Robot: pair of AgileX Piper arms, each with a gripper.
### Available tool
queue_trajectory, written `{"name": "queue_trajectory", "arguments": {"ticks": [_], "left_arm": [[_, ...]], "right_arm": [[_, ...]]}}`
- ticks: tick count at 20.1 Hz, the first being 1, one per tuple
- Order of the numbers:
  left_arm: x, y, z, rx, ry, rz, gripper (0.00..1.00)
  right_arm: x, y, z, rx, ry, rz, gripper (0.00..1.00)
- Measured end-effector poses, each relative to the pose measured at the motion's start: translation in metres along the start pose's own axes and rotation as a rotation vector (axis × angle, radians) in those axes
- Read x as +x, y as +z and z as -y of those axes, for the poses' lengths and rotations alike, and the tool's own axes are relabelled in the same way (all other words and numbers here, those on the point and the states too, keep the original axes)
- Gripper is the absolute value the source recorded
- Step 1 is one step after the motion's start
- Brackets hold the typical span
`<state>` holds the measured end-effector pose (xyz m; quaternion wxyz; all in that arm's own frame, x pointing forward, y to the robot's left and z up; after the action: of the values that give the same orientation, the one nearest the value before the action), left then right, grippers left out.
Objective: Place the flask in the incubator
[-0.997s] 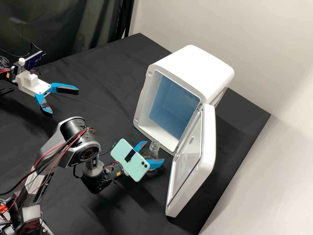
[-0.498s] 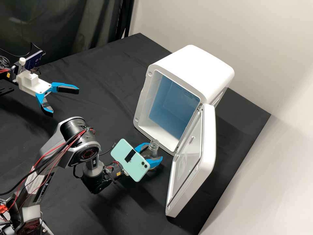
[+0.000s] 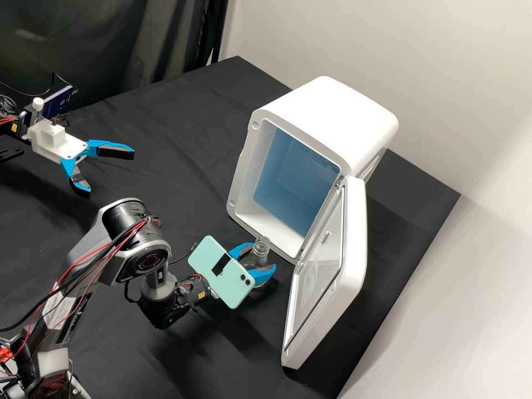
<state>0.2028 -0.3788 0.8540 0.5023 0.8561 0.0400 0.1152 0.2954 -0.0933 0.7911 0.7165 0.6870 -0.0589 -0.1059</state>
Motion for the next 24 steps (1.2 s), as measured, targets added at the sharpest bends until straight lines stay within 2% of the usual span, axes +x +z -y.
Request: {"name": "queue_trajectory", "arguments": {"ticks": [8, 10, 11, 13, 14, 18, 20, 24], "left_arm": [[0.0, 0.0, 0.0, 0.0, 0.0, 0.0, 1.0], [0.0, 0.0, 0.0, 0.0, 0.0, 0.0, 1.0], [0.0, 0.0, 0.0, 0.0, 0.0, 0.0, 1.0], [0.0, 0.0, 0.0, 0.0, 0.0, 0.0, 1.0], [0.0, 0.0, 0.0, 0.0, 0.0, 0.0, 1.0], [0.0, 0.0, 0.0, 0.0, 0.0, 0.0, 1.0], [0.0, 0.0, 0.0, 0.0, 0.0, 0.0, 1.0], [0.0, 0.0, 0.0003, 0.0, -0.001, 0.0, 1.0]], "right_arm": [[0.0, 0.0, 0.0, 0.0, 0.0, 0.0, 0.0], [-0.001, -0.001, -0.004, -0.006, -0.002, 0.001, 0.0], [-0.002, -0.002, -0.01, -0.008, 0.007, -0.005, 0.0], [-0.003, -0.006, -0.026, 0.017, 0.055, -0.017, 0.0], [-0.003, -0.009, -0.036, 0.03, 0.091, -0.031, 0.0], [-0.012, -0.02, -0.067, 0.062, 0.198, -0.076, 0.0], [-0.016, -0.024, -0.074, 0.07, 0.223, -0.09, 0.0], [-0.017, -0.026, -0.077, 0.068, 0.234, -0.098, 0.0]]}}
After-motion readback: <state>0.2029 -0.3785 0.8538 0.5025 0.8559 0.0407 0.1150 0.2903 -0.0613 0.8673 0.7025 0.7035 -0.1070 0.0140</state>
